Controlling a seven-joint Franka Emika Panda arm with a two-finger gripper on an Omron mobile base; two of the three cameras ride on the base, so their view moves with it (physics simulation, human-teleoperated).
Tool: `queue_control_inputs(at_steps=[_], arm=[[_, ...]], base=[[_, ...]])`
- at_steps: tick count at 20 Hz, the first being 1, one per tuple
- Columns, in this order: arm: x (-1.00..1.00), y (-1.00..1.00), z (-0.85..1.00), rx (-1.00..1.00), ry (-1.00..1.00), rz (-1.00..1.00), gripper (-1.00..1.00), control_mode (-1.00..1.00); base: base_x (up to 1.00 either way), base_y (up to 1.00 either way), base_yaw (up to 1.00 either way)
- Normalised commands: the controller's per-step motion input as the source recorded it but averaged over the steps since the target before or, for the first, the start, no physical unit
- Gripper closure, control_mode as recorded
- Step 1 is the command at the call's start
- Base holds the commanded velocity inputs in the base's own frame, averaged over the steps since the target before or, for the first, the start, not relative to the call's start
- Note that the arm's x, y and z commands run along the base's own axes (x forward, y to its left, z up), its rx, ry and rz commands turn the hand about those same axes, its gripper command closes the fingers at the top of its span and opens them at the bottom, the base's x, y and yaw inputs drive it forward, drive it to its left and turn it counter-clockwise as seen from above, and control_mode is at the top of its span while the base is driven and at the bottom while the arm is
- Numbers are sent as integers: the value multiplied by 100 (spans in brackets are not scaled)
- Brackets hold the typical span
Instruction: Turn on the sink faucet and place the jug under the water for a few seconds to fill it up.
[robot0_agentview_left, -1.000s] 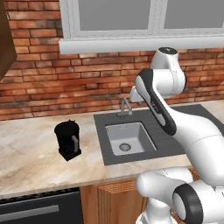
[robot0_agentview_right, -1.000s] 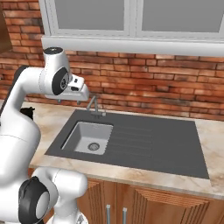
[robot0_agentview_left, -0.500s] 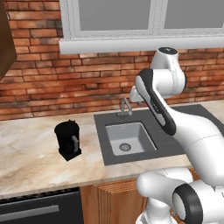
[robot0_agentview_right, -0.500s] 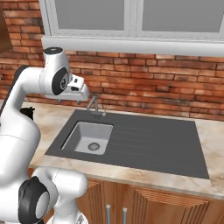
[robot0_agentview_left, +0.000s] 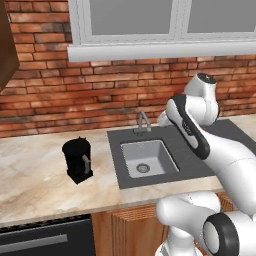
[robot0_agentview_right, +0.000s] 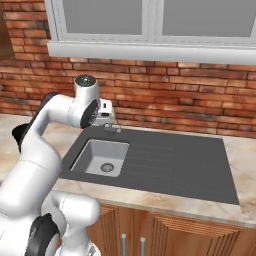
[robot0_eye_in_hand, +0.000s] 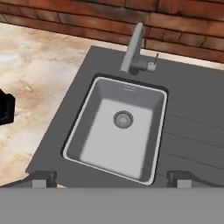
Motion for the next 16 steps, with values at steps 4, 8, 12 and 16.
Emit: queue_control_inputs(at_steps=[4,8,12,16], arm=[[66,-38,-68,11,-43,61,-100,-100],[58,-46,-26,16,-41,62,-100,-100],[51,-33,-4,11,-33,48,-100,-100],[39,-20,0,5,-5,22,-100,-100]], base=[[0,0,0],[0,0,0],[0,0,0],[0,0,0]])
